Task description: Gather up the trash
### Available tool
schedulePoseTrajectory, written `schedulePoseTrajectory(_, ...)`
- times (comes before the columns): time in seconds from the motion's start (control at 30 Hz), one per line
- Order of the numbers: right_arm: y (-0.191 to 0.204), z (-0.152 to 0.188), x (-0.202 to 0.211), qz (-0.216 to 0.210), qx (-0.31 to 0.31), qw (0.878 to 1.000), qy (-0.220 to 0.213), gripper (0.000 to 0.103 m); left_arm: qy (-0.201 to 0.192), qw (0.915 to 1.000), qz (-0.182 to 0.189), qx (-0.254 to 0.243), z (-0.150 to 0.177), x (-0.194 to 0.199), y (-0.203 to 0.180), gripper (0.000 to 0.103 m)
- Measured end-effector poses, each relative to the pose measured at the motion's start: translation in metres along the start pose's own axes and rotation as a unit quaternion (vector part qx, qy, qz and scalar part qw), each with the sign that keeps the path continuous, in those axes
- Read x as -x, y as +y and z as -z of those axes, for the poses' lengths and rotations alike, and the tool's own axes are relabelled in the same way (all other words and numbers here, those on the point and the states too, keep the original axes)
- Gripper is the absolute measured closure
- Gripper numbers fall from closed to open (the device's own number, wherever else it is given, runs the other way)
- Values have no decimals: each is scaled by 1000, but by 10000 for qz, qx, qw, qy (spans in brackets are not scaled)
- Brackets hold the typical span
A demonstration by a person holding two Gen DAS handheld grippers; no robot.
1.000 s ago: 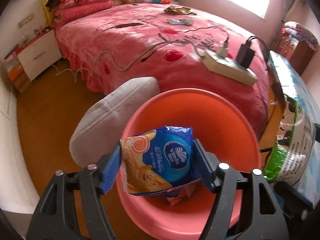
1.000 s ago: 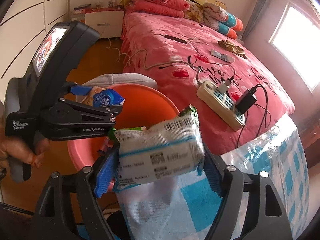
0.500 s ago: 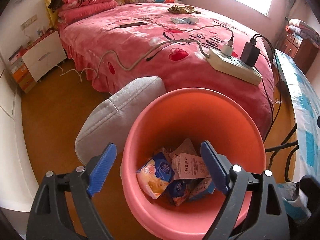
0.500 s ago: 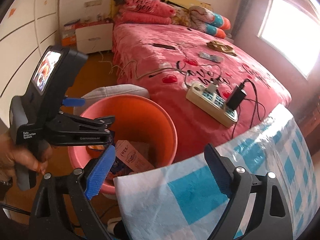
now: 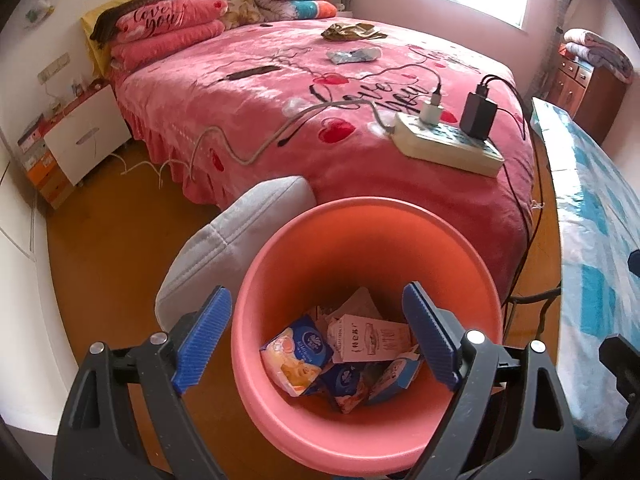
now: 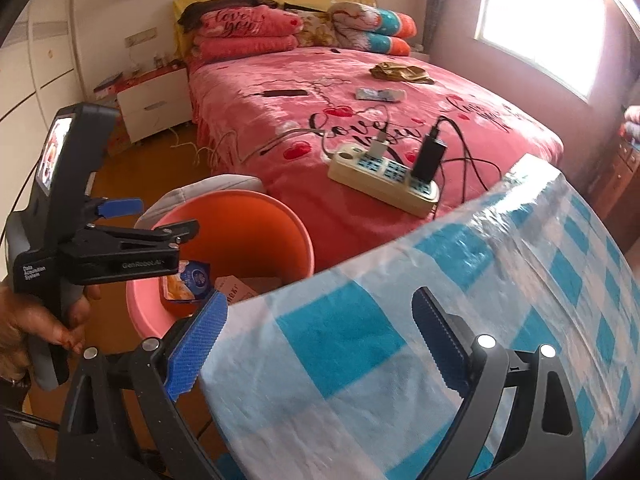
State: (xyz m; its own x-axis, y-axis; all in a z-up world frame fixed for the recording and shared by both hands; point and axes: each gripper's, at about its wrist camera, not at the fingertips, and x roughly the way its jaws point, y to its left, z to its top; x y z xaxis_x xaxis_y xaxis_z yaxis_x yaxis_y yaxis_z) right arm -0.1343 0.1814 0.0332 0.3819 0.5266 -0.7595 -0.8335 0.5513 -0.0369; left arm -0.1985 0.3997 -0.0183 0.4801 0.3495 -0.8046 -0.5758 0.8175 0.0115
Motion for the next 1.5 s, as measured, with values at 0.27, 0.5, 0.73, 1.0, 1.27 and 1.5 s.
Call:
schedulePoseTrajectory(0.27, -27, 13, 17, 69, -434, 9990, -125, 10, -159, 9996, 41, -240, -6, 17, -24, 11)
schedulePoseTrajectory(0.5, -49, 29, 34, 212, -750, 9966, -276, 10, -270, 9987, 79, -417, -8, 30, -46, 9)
schedulePoseTrajectory(0.73, -70, 49, 48, 305, -1105, 9928, -342, 9, -411, 9974, 182, -570, -8, 44, -70, 8)
schedulePoseTrajectory(1.0, -95, 71, 64, 410, -1446, 9876, -453, 9, -559, 9946, 205, -844, -9, 58, -97, 7)
schedulePoseTrajectory(1.27, -115, 90, 76, 504, -1704, 9827, -523, 9, -649, 9914, 227, -1112, -7, 69, -124, 7)
schedulePoseTrajectory(1.5, -129, 102, 87, 579, -1860, 9787, -651, 9, -731, 9876, 260, -1363, -3, 78, -148, 6)
